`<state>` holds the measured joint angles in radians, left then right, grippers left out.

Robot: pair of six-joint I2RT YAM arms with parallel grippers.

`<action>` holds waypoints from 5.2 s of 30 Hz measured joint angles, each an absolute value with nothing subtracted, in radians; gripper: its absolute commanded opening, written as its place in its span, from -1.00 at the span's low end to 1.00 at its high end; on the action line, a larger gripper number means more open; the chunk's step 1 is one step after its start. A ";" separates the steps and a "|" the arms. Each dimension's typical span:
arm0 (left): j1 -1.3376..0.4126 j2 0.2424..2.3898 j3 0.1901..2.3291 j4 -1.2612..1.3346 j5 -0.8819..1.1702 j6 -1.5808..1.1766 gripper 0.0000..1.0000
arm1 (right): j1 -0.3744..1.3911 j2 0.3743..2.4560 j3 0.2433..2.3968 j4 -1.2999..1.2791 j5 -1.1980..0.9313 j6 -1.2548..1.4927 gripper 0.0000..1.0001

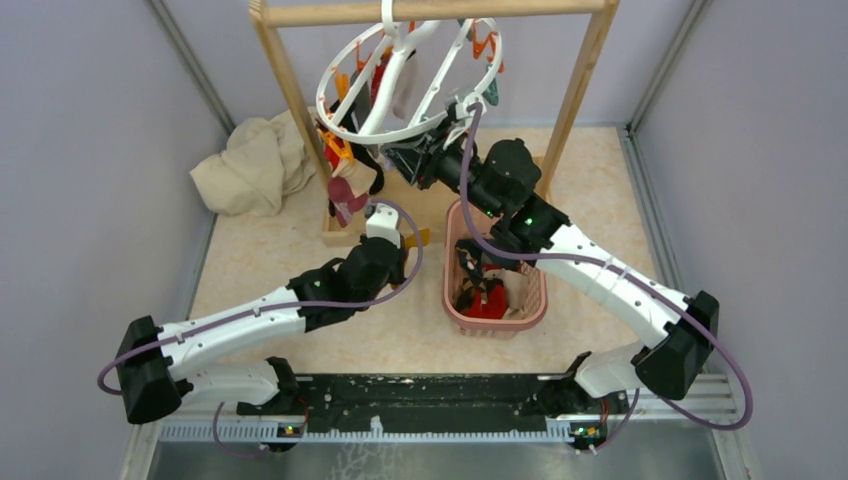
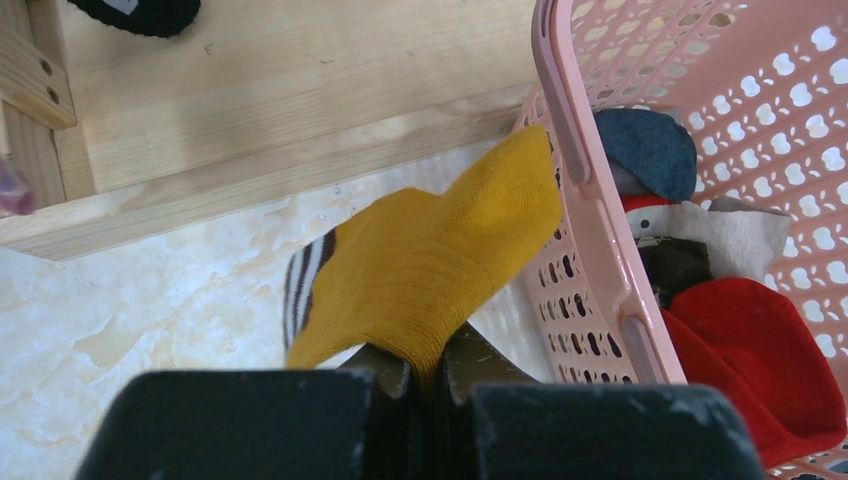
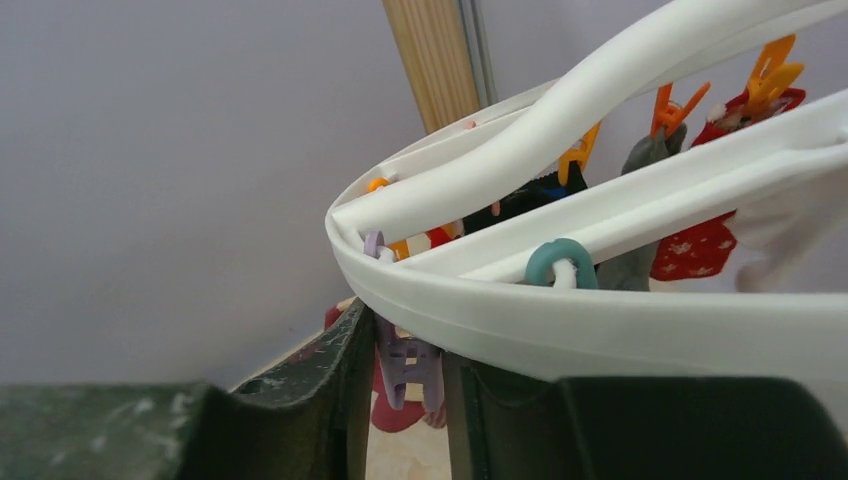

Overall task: Remove the socks clipped to the hanger
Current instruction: Place the sock in the bin.

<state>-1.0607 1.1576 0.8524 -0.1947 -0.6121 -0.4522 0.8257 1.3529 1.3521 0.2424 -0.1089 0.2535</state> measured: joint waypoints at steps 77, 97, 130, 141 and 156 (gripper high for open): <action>-1.003 1.716 1.279 0.316 -0.149 -0.249 -0.44 | 0.776 0.716 1.101 -0.525 0.597 0.371 0.35; -0.921 1.748 1.239 0.292 -0.005 -0.281 0.56 | 0.776 0.717 1.073 -0.522 0.562 0.377 0.39; -1.006 1.618 1.380 -0.173 0.017 -0.115 0.67 | 0.776 0.722 1.076 -0.524 0.551 0.374 0.42; -1.104 1.146 1.209 -0.230 -0.105 -0.211 0.67 | 0.775 0.803 1.079 -0.464 0.411 0.320 0.33; -1.028 0.964 1.017 -0.586 -0.649 -0.573 0.98 | 0.817 1.016 1.066 -0.175 0.010 0.186 0.33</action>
